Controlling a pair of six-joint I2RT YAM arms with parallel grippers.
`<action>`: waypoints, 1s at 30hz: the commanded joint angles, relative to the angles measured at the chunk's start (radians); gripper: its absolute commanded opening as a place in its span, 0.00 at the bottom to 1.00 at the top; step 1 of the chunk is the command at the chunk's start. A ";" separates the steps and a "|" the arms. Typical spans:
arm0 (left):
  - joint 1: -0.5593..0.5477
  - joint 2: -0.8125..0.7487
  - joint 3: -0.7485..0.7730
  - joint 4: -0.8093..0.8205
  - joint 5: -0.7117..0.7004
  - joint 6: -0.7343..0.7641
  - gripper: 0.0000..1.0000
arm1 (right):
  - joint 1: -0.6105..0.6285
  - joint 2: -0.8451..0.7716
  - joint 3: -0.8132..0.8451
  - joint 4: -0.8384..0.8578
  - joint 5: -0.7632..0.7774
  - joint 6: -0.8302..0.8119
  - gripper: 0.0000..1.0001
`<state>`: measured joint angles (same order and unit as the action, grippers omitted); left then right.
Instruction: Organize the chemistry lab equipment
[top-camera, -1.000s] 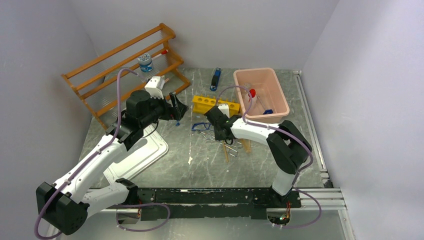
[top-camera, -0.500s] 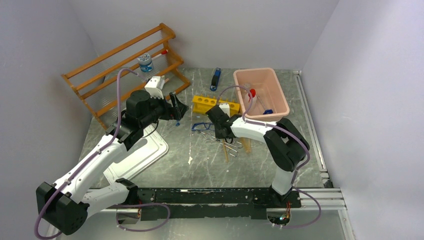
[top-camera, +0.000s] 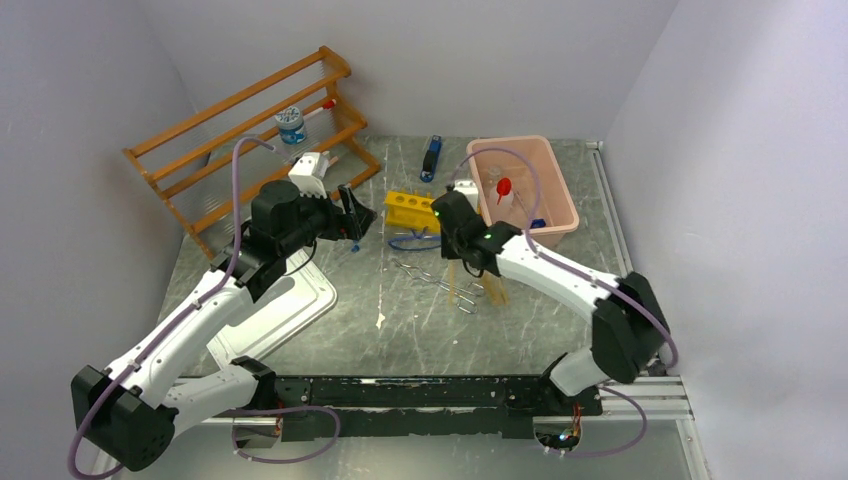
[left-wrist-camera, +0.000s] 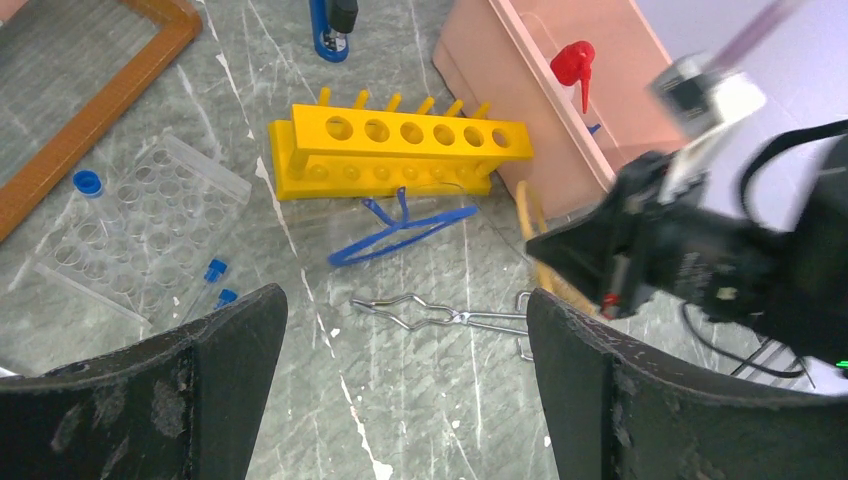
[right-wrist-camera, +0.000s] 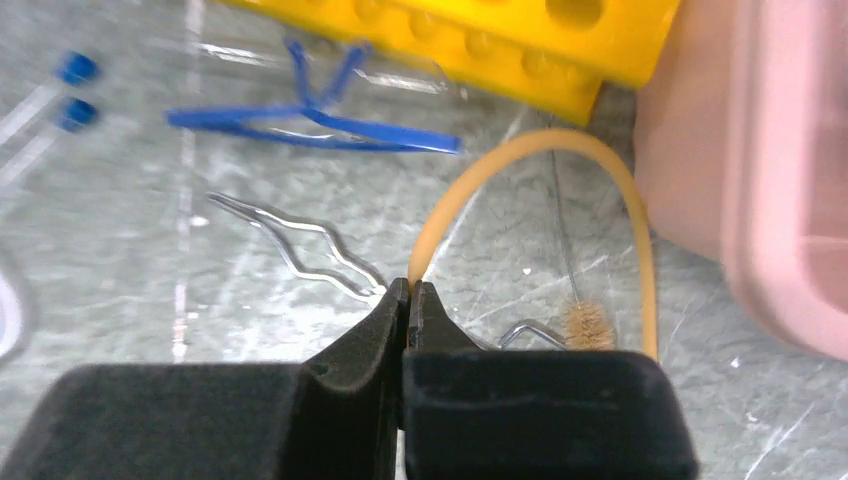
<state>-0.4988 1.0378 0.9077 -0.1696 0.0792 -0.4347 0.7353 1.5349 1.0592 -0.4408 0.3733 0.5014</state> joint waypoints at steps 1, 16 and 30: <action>0.008 -0.023 -0.003 0.014 -0.015 -0.006 0.92 | -0.004 -0.120 0.049 -0.020 0.012 -0.065 0.00; 0.007 -0.042 -0.005 -0.006 -0.034 -0.006 0.92 | -0.006 -0.274 0.279 -0.065 0.084 -0.213 0.00; 0.007 -0.047 0.000 -0.015 -0.046 -0.001 0.92 | -0.008 -0.280 0.633 -0.085 0.266 -0.458 0.00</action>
<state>-0.4988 1.0039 0.9073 -0.1799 0.0498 -0.4343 0.7330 1.2522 1.6253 -0.5285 0.5343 0.1520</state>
